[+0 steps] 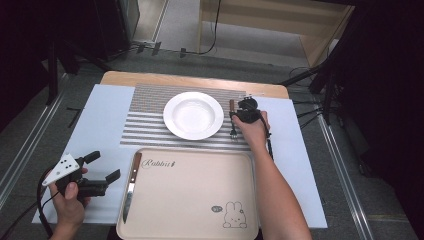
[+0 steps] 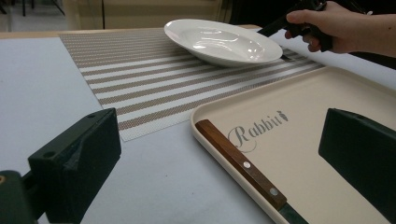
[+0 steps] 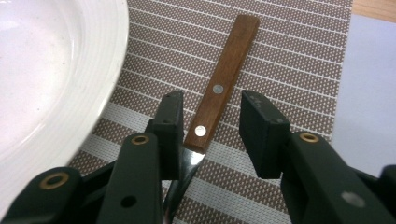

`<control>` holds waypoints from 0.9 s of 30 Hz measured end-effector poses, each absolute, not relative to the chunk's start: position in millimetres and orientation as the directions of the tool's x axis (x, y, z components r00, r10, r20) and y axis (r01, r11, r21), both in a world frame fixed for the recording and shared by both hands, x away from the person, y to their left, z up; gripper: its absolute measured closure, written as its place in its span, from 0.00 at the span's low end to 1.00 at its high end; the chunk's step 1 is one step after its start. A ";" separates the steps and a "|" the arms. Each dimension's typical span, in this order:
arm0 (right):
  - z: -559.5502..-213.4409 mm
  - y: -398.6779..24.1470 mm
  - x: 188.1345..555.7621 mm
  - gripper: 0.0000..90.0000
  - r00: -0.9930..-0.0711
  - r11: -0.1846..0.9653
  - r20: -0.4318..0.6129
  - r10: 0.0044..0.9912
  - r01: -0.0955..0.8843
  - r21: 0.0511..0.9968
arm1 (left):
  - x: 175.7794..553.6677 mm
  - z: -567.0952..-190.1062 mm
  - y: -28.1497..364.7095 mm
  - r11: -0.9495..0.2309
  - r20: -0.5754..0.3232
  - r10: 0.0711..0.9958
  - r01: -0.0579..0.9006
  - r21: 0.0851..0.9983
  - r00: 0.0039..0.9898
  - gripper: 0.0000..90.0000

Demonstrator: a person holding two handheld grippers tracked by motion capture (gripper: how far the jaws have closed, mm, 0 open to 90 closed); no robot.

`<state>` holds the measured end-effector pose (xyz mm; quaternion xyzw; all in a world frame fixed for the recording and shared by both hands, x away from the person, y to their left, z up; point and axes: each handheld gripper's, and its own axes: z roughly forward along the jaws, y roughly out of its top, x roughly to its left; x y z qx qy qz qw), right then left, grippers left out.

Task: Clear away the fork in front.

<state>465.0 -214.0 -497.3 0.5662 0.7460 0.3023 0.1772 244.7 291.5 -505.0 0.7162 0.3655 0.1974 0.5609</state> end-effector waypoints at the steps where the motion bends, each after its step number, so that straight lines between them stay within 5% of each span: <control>1: -497.0 -213.3 465.1 0.69 -0.294 0.176 0.077 0.953 0.738 0.651 | 244.7 -505.0 291.5 -0.104 -0.127 0.745 0.302 0.948 0.655 0.00; 27: -502.9 -199.7 472.2 0.73 -0.245 0.177 0.026 0.969 0.768 0.615 | 245.0 -505.1 291.0 -0.100 -0.129 0.746 0.301 0.948 0.654 0.00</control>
